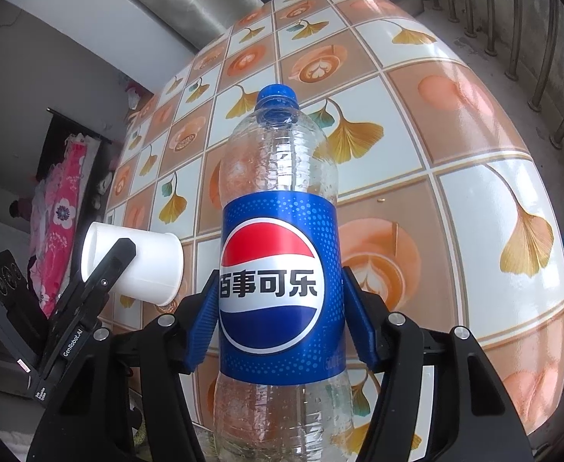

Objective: Collect trash
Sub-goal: 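Hold the paper cup in the left tool and the bottle in the right, then lift the cup and bottle and carry both to the blue wastebasket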

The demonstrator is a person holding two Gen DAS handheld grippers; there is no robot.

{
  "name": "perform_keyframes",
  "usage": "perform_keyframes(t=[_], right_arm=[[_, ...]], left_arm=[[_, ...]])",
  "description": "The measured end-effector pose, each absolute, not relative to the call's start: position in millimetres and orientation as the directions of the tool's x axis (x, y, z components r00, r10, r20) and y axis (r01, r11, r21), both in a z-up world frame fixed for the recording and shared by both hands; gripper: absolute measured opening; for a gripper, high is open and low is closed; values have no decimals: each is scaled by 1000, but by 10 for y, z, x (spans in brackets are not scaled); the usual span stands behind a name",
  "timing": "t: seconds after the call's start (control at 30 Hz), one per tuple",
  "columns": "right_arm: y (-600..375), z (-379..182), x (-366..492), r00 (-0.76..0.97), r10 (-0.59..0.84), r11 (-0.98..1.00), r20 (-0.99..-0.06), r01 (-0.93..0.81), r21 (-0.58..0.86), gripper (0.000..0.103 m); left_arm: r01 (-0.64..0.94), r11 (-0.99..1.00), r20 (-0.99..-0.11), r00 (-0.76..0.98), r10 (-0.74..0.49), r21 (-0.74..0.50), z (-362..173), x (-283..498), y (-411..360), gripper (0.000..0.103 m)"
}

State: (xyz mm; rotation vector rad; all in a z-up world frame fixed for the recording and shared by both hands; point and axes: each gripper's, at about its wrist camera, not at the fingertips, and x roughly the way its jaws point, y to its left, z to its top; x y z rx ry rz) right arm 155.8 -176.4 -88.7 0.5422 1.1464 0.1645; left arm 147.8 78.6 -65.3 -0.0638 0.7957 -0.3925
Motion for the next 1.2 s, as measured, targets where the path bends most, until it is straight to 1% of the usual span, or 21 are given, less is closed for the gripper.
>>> perform_keyframes(t=[0.57,0.97,1.2], right_arm=[[-1778,-818,1503,439,399,851,-805,150,503,58],[-1899,-704,1334,484,405,839,-776,141,526,58],[-2019,-635,1193,517,406,825,-754,148,545,58]], left_arm=[[340,922,-666,645,-374,-188,-551,1420,743,57],[377,911,-639,663,-390,-165,-367,1322,637,57],[398,905,-640,659,-395,-149,-285,1226,505,57]])
